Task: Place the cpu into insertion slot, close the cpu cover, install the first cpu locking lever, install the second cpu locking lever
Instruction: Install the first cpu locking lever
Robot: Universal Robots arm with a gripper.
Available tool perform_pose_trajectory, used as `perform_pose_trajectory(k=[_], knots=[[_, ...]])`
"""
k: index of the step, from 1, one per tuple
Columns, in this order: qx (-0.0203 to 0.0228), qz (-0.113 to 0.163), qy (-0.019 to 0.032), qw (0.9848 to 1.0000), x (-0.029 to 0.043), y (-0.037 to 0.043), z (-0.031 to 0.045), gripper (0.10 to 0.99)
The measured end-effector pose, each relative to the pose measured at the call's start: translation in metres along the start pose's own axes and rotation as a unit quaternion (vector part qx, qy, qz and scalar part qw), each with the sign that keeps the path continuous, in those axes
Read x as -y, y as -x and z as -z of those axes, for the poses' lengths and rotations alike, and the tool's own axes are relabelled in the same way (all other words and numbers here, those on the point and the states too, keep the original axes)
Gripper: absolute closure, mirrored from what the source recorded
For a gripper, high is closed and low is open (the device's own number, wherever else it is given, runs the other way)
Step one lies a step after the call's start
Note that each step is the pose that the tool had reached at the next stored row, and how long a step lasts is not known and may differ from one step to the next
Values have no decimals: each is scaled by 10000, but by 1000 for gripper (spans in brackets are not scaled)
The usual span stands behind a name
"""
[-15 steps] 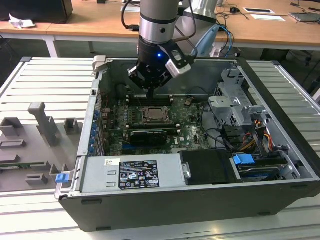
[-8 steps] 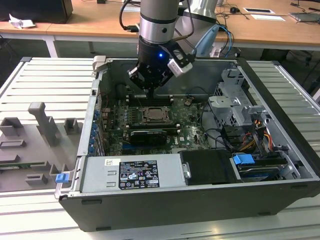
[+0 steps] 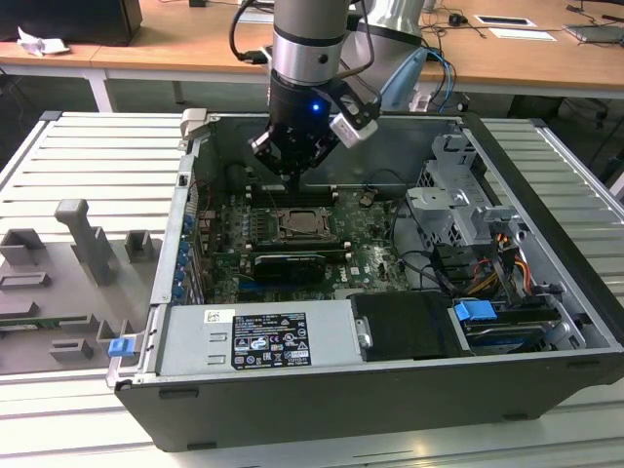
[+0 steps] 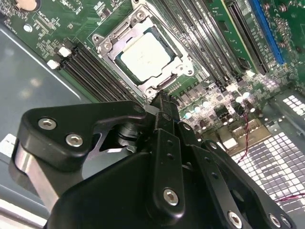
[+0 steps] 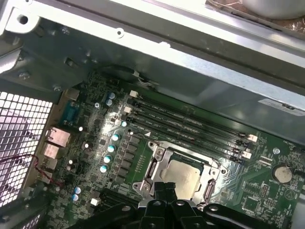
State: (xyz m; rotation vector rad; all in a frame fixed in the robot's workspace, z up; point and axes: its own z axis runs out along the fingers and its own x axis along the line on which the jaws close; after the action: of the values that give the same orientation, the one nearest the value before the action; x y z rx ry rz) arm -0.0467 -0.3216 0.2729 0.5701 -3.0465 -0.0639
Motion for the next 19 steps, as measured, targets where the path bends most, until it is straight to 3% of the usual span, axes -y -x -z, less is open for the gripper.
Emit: perform_pose_trajectory(k=[5,12,19], knots=[[-11,233,-8,9997,0,0,0,980],[-29,599,-20,9982,1,0,0,980],[-44,929,-31,9957,3,-1,0,980]])
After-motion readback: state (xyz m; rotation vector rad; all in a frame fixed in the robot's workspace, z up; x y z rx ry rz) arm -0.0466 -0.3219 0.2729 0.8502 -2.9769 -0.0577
